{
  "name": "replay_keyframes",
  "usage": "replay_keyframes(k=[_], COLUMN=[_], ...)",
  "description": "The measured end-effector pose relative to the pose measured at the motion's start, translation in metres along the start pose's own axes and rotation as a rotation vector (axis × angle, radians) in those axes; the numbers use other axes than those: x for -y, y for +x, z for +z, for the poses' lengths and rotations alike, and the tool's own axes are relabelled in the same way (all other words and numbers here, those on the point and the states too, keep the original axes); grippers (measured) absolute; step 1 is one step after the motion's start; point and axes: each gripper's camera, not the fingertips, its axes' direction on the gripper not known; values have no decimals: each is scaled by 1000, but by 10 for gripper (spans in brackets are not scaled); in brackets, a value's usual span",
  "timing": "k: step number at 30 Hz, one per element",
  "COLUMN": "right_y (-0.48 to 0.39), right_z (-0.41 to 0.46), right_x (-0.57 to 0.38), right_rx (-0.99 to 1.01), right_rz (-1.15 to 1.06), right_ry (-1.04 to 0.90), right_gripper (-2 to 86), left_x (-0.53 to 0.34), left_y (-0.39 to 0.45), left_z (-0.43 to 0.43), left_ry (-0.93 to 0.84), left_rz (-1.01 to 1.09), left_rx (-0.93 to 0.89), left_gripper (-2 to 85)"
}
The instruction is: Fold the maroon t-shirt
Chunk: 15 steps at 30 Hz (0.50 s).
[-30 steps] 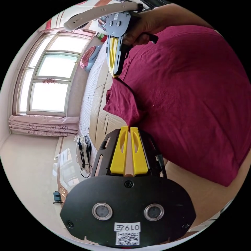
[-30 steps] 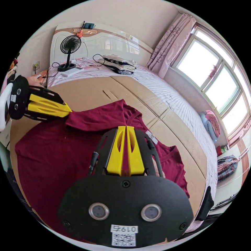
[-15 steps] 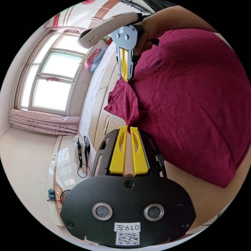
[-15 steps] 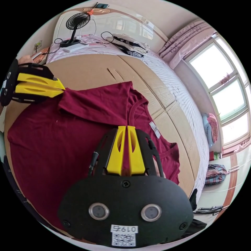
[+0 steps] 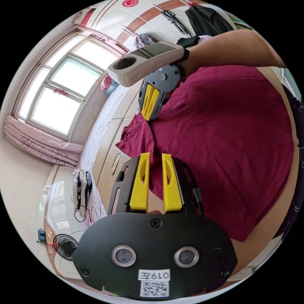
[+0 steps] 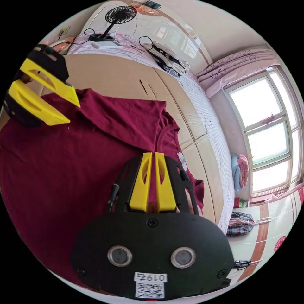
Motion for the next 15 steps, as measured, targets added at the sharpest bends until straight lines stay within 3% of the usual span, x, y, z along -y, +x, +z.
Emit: replay_keyframes(k=[15], right_y=[-3], right_z=[-7], right_x=[6], right_rx=[-12], right_rz=[16], right_ry=[32], right_gripper=[-10], left_x=[-23], left_y=[-27], left_z=[41], left_ry=[-42], left_rz=[-114], left_rx=[34], left_gripper=[12])
